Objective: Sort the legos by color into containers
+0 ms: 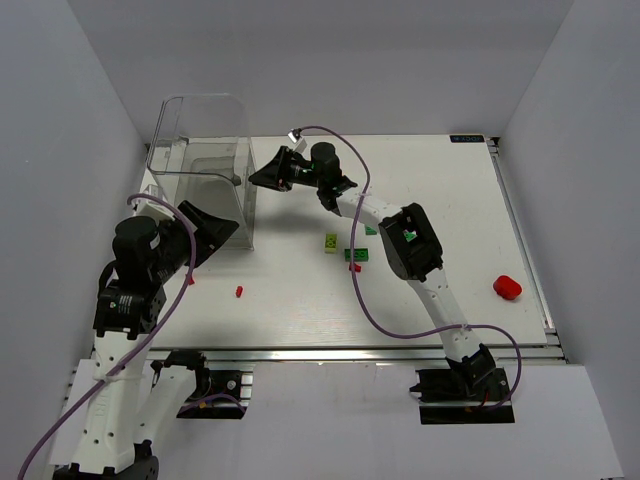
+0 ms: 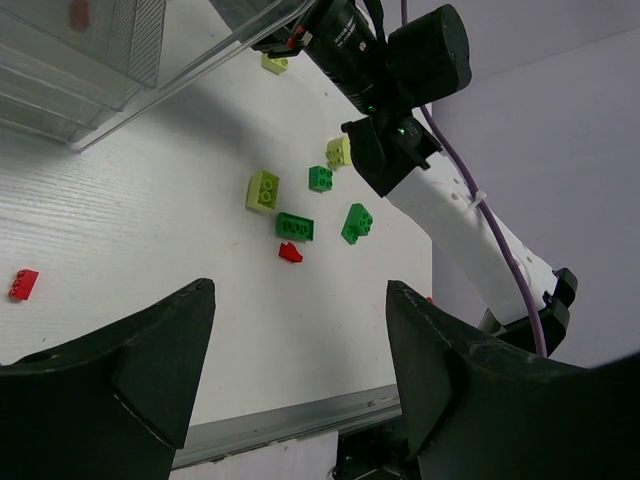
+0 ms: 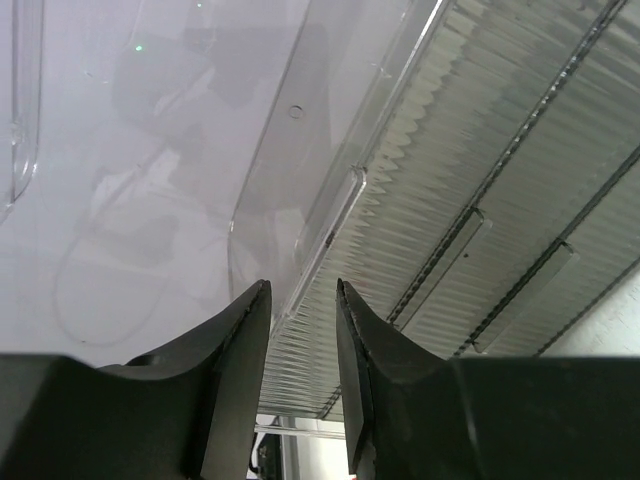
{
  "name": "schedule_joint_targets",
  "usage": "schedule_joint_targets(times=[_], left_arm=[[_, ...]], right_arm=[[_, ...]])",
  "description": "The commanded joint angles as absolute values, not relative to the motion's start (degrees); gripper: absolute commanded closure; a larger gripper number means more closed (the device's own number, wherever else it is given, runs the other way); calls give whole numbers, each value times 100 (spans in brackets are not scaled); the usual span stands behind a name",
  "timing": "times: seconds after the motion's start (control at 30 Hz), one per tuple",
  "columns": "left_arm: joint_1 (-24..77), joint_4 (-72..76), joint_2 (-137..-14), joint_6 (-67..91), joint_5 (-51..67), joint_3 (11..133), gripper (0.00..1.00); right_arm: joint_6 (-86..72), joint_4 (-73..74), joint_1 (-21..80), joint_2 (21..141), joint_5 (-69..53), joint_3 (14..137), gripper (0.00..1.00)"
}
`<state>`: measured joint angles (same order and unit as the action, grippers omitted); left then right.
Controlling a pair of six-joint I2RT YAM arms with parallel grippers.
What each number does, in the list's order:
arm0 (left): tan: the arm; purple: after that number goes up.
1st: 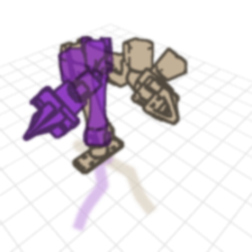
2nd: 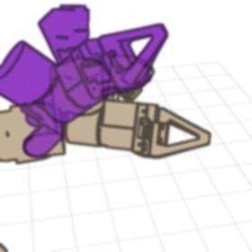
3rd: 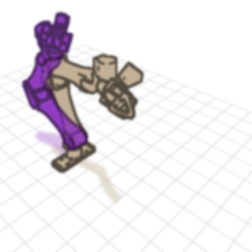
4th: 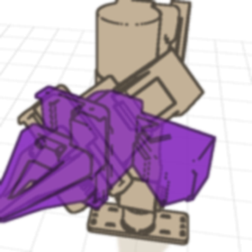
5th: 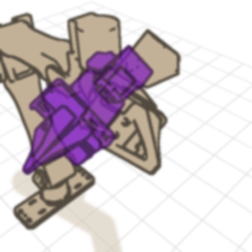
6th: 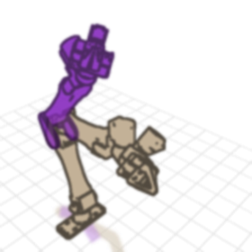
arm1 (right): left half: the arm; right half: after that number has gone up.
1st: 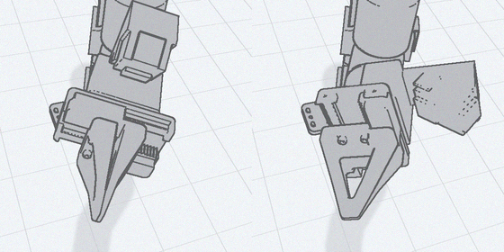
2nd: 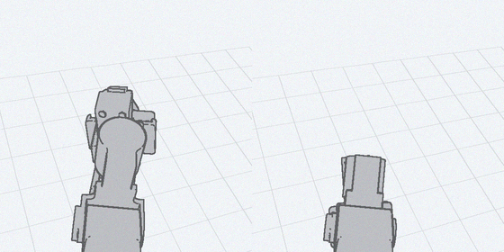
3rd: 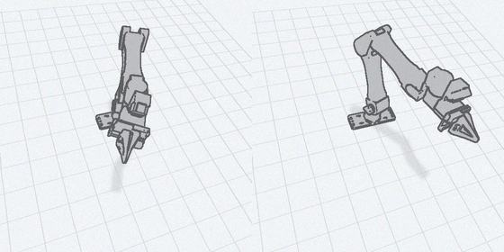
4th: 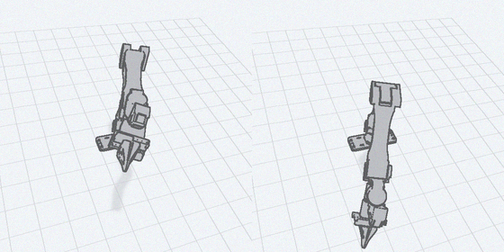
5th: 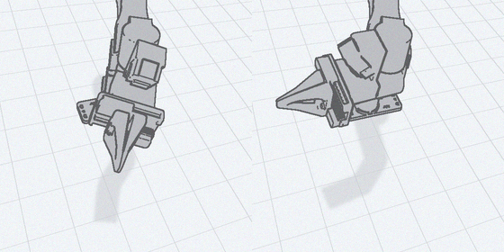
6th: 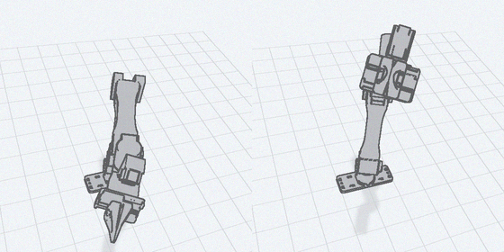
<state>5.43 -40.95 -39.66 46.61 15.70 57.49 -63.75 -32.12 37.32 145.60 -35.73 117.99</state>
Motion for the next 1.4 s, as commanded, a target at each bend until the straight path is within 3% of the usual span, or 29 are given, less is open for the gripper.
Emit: schedule_joint_targets(times=[0.0,0.8,1.37], left_arm=[[571,-4113,-4017,4711,1679,5862,21],[571,-3955,-4157,4939,1767,5818,20],[571,-3858,-4175,5054,1819,5757,19]], right_arm=[[-6513,-3744,3788,14660,-3524,11988,62],[-6899,-4025,3885,14976,-3437,12322,71],[-6935,-4113,3867,14968,-3401,12270,92]])
